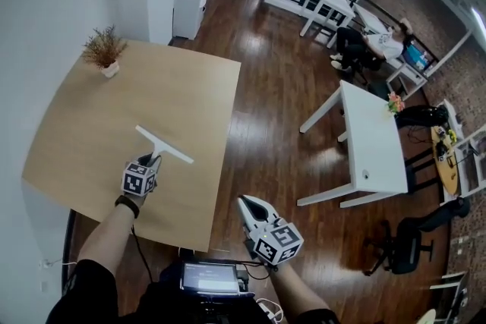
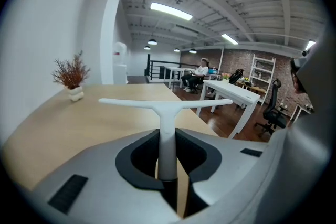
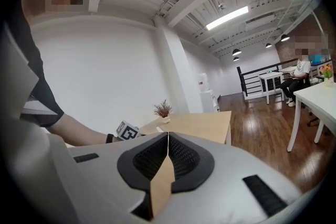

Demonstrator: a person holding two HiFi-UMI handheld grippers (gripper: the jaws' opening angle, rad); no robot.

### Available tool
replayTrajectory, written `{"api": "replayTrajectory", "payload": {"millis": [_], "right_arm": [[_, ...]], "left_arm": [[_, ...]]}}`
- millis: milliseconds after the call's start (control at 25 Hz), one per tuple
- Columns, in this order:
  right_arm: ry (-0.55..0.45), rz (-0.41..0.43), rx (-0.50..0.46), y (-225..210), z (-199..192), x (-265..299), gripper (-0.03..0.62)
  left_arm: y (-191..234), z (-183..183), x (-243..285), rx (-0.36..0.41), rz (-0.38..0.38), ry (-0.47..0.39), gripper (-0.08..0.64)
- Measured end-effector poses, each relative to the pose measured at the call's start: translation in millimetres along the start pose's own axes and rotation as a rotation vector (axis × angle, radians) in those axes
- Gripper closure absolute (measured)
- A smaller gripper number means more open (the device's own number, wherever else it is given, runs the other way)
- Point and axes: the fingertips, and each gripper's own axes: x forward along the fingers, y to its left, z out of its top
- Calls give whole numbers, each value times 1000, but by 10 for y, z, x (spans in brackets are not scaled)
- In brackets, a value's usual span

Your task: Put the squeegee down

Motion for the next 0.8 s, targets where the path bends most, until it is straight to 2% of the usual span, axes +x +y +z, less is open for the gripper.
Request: {"api": "replayTrajectory", "payload": {"millis": [200, 600, 800], "right_arm": [[14, -7, 16, 87, 12, -168, 566], [49, -57, 65, 247, -84, -529, 566], [55, -76, 87, 258, -102, -644, 566]], "left_arm": [[-147, -194, 183, 23, -4, 66, 486], [-197, -625, 168, 1, 43, 206, 486], [-408, -681, 179, -5, -4, 243, 486]]}}
